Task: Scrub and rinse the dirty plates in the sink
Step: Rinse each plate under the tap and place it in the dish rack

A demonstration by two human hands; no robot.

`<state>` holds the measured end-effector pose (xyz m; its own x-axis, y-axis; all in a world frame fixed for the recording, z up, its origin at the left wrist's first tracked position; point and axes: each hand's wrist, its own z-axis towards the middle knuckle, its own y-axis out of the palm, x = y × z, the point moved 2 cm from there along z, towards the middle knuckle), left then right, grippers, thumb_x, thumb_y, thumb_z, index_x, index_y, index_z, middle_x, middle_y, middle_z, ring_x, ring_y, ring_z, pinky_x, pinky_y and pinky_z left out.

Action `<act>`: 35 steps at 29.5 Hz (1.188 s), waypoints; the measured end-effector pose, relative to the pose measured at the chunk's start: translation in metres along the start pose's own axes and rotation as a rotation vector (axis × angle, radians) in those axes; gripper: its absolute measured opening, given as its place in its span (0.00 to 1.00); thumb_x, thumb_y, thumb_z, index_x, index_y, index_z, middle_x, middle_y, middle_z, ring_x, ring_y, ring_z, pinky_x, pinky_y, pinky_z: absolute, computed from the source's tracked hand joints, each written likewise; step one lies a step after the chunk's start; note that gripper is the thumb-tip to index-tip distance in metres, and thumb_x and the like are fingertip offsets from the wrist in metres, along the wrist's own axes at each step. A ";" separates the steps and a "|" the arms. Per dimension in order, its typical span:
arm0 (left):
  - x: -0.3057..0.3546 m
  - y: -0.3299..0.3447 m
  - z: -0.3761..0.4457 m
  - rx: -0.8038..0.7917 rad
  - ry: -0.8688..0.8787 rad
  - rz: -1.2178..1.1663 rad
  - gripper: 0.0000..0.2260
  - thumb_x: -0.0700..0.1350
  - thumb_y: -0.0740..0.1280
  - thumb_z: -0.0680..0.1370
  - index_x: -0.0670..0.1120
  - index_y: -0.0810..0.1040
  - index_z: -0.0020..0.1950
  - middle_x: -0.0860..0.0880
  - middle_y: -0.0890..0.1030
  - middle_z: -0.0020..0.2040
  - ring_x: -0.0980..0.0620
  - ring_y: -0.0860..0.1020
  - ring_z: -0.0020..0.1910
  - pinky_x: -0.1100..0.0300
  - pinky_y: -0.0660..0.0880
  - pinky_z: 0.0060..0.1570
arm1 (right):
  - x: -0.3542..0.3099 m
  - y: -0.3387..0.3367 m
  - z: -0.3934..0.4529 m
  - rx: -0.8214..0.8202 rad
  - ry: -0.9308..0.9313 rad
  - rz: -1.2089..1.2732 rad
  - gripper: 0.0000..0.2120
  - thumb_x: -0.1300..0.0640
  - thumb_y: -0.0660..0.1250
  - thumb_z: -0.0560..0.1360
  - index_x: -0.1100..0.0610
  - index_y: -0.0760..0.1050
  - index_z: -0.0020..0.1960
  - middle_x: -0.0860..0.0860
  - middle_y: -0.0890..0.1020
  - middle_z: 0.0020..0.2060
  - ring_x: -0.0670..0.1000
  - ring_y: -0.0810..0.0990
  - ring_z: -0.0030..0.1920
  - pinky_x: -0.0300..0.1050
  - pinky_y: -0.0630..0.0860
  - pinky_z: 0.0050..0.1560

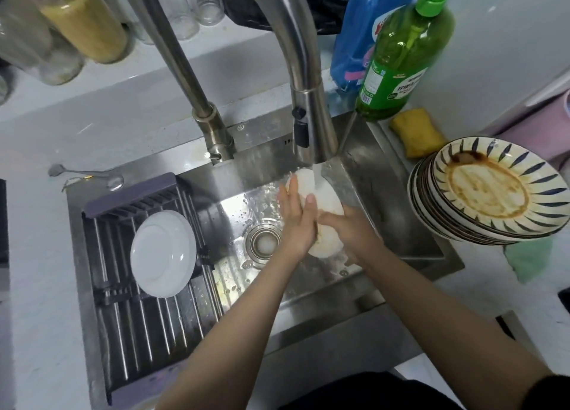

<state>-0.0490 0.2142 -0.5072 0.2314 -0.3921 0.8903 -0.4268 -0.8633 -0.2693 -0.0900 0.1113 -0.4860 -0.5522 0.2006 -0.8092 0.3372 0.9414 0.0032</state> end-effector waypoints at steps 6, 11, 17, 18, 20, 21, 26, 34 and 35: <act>-0.022 -0.019 0.023 0.053 0.143 0.172 0.23 0.56 0.48 0.83 0.51 0.60 0.76 0.46 0.64 0.74 0.47 0.60 0.75 0.46 0.57 0.74 | -0.002 -0.013 -0.001 -0.129 0.164 0.343 0.13 0.66 0.65 0.74 0.66 0.76 0.59 0.62 0.83 0.51 0.60 0.83 0.49 0.53 0.81 0.46; -0.015 -0.023 0.026 -0.063 0.487 0.484 0.21 0.49 0.50 0.84 0.45 0.65 0.75 0.44 0.65 0.75 0.43 0.60 0.75 0.43 0.55 0.73 | 0.001 -0.012 0.006 -0.155 0.279 0.398 0.20 0.65 0.68 0.71 0.68 0.74 0.63 0.66 0.78 0.57 0.64 0.79 0.55 0.60 0.76 0.57; -0.030 -0.028 0.038 0.063 0.068 0.233 0.28 0.68 0.48 0.78 0.54 0.70 0.69 0.49 0.74 0.67 0.47 0.72 0.65 0.47 0.70 0.64 | 0.009 -0.003 0.005 -0.135 0.255 0.476 0.18 0.63 0.69 0.69 0.64 0.77 0.58 0.61 0.82 0.52 0.61 0.81 0.53 0.57 0.76 0.58; -0.035 -0.027 0.037 0.125 -0.025 0.136 0.31 0.71 0.48 0.75 0.53 0.70 0.69 0.48 0.74 0.65 0.47 0.73 0.63 0.45 0.71 0.63 | 0.007 -0.001 0.006 -0.117 0.246 0.501 0.14 0.63 0.67 0.71 0.63 0.78 0.56 0.60 0.83 0.49 0.59 0.82 0.51 0.55 0.78 0.54; -0.041 -0.019 0.029 0.227 -0.222 -0.024 0.33 0.69 0.50 0.74 0.49 0.67 0.71 0.45 0.74 0.66 0.44 0.73 0.63 0.44 0.71 0.64 | 0.005 0.001 0.007 -0.065 0.211 0.555 0.11 0.65 0.66 0.73 0.64 0.78 0.54 0.59 0.84 0.48 0.58 0.83 0.49 0.53 0.80 0.50; -0.038 -0.011 0.021 0.233 -0.272 -0.096 0.30 0.64 0.52 0.77 0.46 0.65 0.73 0.43 0.72 0.67 0.42 0.72 0.65 0.44 0.70 0.65 | 0.004 0.003 0.009 -0.041 0.191 0.590 0.12 0.65 0.66 0.73 0.65 0.78 0.56 0.61 0.83 0.50 0.59 0.82 0.51 0.55 0.79 0.53; -0.018 0.018 0.003 0.360 -0.306 -0.208 0.28 0.49 0.55 0.81 0.40 0.51 0.78 0.40 0.58 0.77 0.43 0.58 0.75 0.48 0.57 0.74 | 0.002 0.015 0.014 0.039 0.162 0.674 0.18 0.63 0.68 0.72 0.66 0.75 0.61 0.63 0.80 0.57 0.61 0.80 0.57 0.59 0.74 0.62; -0.033 -0.035 0.033 0.166 -0.082 0.038 0.19 0.53 0.51 0.84 0.48 0.69 0.71 0.50 0.73 0.67 0.51 0.71 0.65 0.60 0.66 0.61 | 0.012 0.016 0.001 -0.022 0.229 0.736 0.15 0.62 0.64 0.74 0.62 0.76 0.60 0.59 0.83 0.52 0.57 0.82 0.52 0.54 0.77 0.55; -0.031 -0.035 0.029 0.166 -0.020 0.151 0.20 0.52 0.52 0.84 0.49 0.65 0.75 0.50 0.69 0.72 0.50 0.66 0.71 0.59 0.62 0.66 | 0.011 0.016 0.004 -0.013 0.230 0.748 0.20 0.61 0.66 0.71 0.63 0.75 0.62 0.60 0.81 0.56 0.59 0.80 0.56 0.57 0.75 0.59</act>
<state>-0.0159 0.2476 -0.5356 0.1935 -0.5257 0.8283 -0.3083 -0.8341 -0.4574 -0.0878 0.1281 -0.4972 -0.3265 0.8330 -0.4467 0.6738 0.5365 0.5080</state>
